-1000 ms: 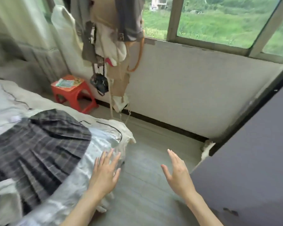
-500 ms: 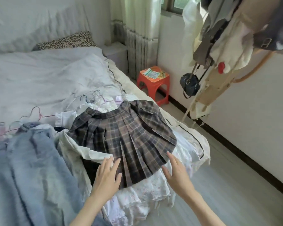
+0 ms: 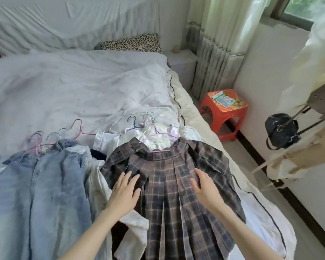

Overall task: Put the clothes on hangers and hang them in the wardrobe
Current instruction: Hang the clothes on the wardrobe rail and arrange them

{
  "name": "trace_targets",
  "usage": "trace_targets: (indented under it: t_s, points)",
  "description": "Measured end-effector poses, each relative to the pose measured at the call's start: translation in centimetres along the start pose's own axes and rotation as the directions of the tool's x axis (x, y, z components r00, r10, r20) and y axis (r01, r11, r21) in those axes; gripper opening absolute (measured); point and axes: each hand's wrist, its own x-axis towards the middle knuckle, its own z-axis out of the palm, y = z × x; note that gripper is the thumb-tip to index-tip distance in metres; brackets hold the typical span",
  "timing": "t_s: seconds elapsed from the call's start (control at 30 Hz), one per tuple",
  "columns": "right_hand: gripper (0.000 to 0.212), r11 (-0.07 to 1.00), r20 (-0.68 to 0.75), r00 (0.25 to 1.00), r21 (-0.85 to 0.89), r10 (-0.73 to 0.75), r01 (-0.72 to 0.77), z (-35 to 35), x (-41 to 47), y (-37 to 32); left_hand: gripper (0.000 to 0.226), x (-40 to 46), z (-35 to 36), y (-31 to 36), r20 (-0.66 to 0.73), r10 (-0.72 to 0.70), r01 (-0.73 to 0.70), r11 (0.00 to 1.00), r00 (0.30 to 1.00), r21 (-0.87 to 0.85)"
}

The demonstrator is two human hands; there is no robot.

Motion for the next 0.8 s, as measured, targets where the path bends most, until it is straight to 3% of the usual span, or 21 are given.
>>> trace_targets:
  t_s: [0.2,0.37,0.43,0.6,0.8]
  points:
    - [0.048,0.996,0.047,0.999,-0.080,-0.025,0.028,-2.1,11.8,0.4,0.052,8.5,-0.7,-0.1,0.007,-0.076,0.076,0.996,0.997,-0.054]
    - [0.029,0.985,0.090,0.996,-0.171,-0.002,0.017,-1.5,20.2,1.8,0.052,15.6,-1.5,-0.8,0.013,-0.082,0.082,0.995,0.997,0.057]
    - [0.036,0.976,0.134,0.991,-0.215,0.018,0.012,-1.1,22.6,2.3,0.055,17.8,-1.7,-1.5,0.061,-0.094,0.088,0.992,0.994,0.088]
    - [0.046,0.969,0.254,0.963,-0.247,0.085,-0.020,0.5,25.8,2.6,0.056,21.4,-1.6,-2.7,0.210,-0.112,0.095,0.991,0.971,0.090]
    - [0.040,0.924,0.236,0.968,-0.381,0.083,0.013,1.0,26.4,2.4,0.060,22.9,-2.0,-2.5,0.247,-0.120,0.101,0.991,0.962,0.086]
